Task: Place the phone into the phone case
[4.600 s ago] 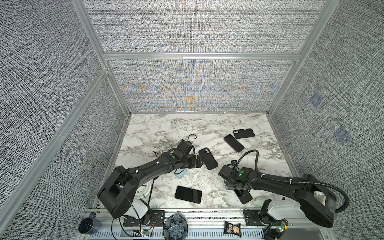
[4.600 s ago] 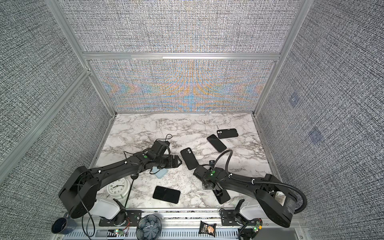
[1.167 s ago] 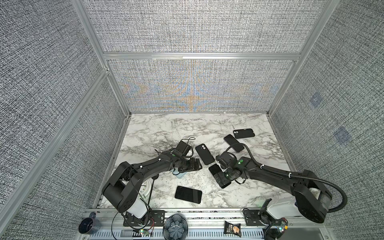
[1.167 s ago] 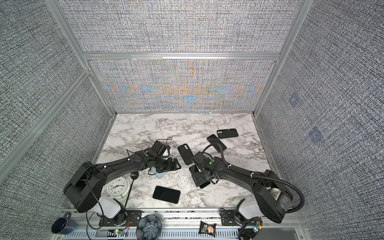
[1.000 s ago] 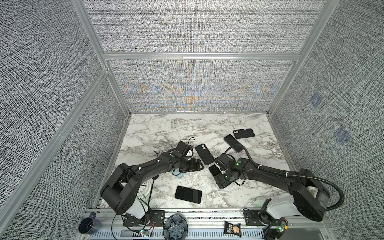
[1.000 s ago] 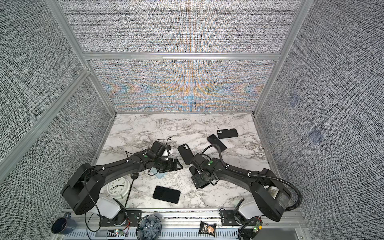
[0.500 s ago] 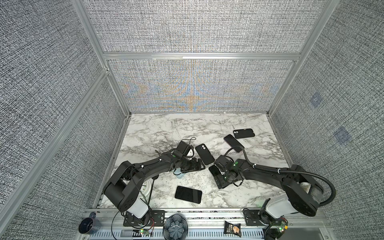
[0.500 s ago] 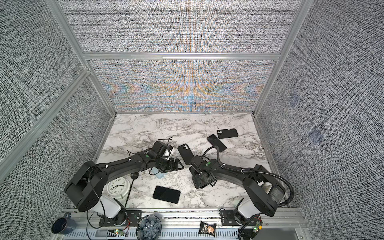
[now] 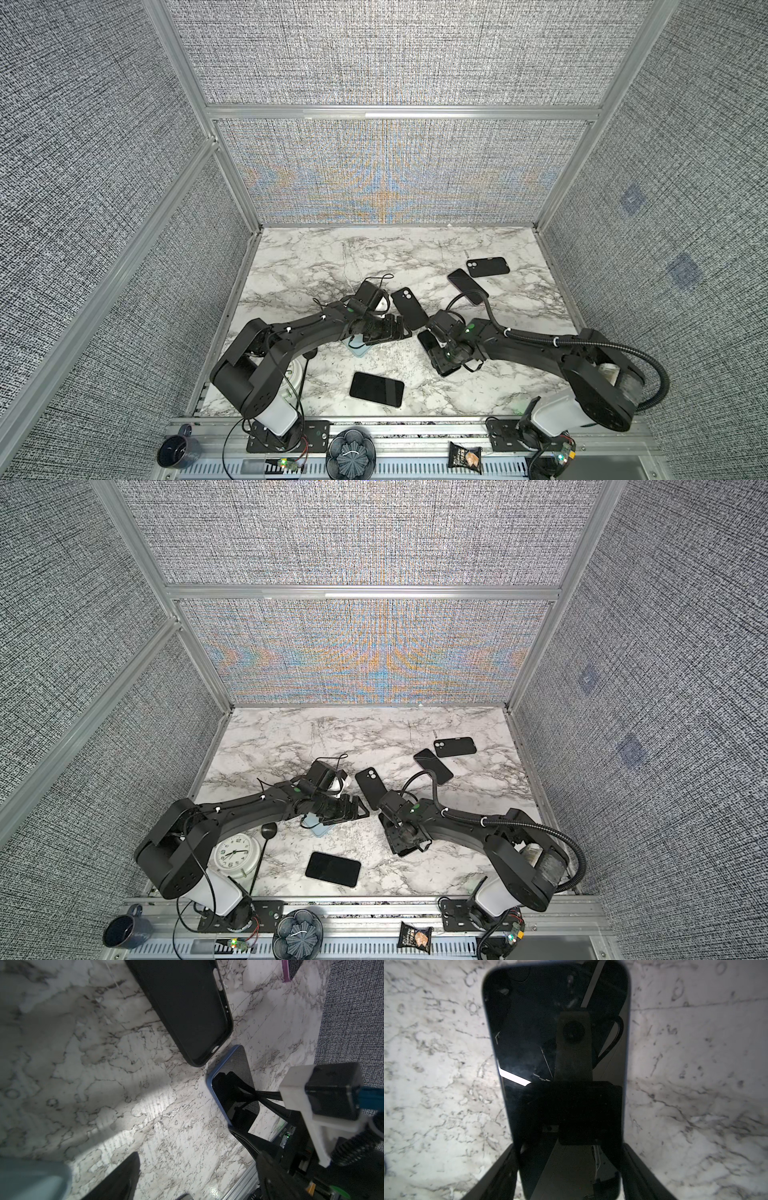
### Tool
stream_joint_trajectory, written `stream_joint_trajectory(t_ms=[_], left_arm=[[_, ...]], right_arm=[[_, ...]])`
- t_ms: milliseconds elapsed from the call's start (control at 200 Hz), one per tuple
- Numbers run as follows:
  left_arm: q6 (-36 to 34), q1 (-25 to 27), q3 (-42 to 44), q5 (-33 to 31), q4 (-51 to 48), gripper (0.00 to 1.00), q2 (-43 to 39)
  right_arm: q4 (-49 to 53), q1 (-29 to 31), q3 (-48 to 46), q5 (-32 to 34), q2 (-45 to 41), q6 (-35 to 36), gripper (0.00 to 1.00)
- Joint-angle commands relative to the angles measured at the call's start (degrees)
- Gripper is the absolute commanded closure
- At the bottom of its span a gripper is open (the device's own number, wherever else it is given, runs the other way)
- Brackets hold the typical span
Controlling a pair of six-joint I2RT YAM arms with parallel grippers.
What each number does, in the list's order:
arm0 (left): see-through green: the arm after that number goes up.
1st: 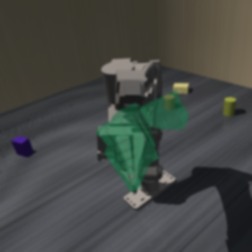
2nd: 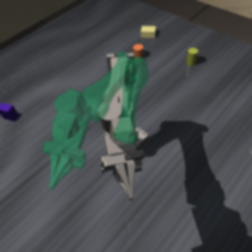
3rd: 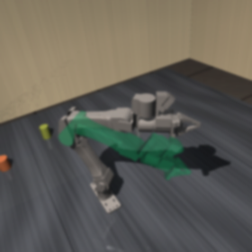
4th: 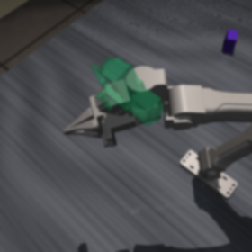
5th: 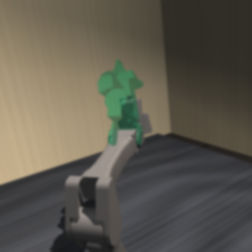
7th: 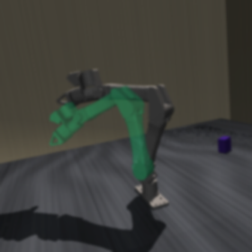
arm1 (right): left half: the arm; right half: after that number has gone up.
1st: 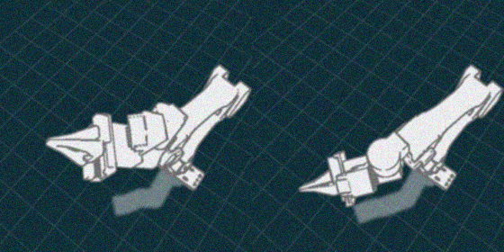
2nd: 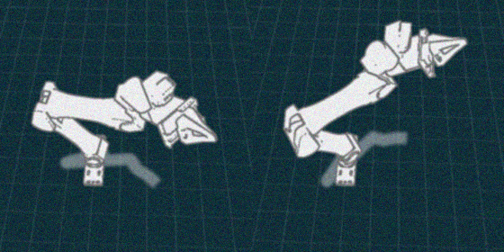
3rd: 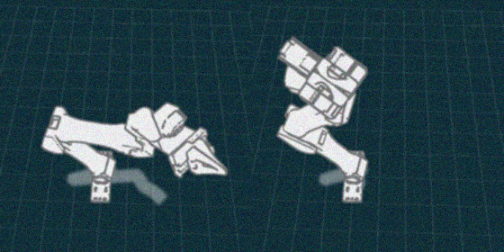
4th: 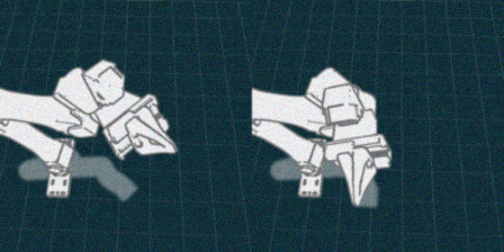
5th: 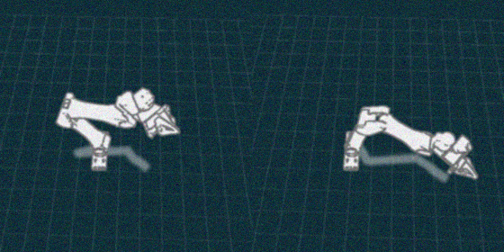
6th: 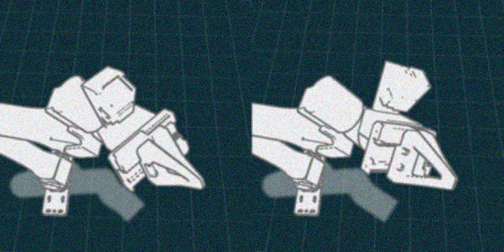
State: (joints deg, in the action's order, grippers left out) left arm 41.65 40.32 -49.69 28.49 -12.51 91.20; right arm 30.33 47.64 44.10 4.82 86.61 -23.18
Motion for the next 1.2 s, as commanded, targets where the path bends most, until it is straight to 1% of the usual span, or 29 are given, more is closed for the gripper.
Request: stream_joint_trajectory(t_ms=[0, 175, 345, 410, 705, 760, 840, 930, 1055, 1196], left_arm=[[-0.2, -0.1, -0.6, 0.6, -0.2, 0.11, 0.1], [-0.7, -0.1, -2.4, 1.7, -1.2, 0.11, 1.4], [0.1, -0.1, -2.9, 3.5, 0.9, 0.11, 1.2], [1.1, -0.1, -2.4, 4.7, 2.6, 0.11, 1.4], [4.0, -0.2, -1.6, 9.6, 10.2, 0.14, 3.6], [4.5, -0.2, -1.5, 10.6, 11.8, 0.17, 4.5], [4.4, -0.2, -1.7, 11.4, 13.0, 0.24, 5.8], [4.2, -0.5, -1.7, 11.4, 13.7, 0.27, 6.8], [4.9, -0.8, -1.1, 12.3, 16.4, 0.29, 7.7], [6.1, -0.9, -0.8, 15.1, 21.3, 0.39, 9.3]], right_arm=[[-0.1, 0.0, -0.5, 0.0, 0.1, -0.4, 0.35], [-0.3, -0.3, -0.6, -1.2, -1.2, -0.7, 0.36], [-1.3, -0.6, -1.0, -2.9, -3.8, -0.5, 0.38], [-1.6, -1.5, -1.3, -4.6, -5.0, 0.4, 0.38], [-4.4, -1.9, -3.3, -5.3, -8.2, 2.8, 0.39], [-5.5, -1.9, -3.8, -6.0, -8.9, 3.2, 0.39], [-7.8, -1.9, -5.0, -7.0, -10.5, 3.6, 0.40], [-9.2, -1.9, -6.0, -7.0, -12.3, 4.2, 0.40], [-9.5, -1.9, -6.5, -6.6, -13.7, 5.0, 0.41], [-10.4, -1.9, -7.3, -7.7, -14.6, 5.9, 0.42]])
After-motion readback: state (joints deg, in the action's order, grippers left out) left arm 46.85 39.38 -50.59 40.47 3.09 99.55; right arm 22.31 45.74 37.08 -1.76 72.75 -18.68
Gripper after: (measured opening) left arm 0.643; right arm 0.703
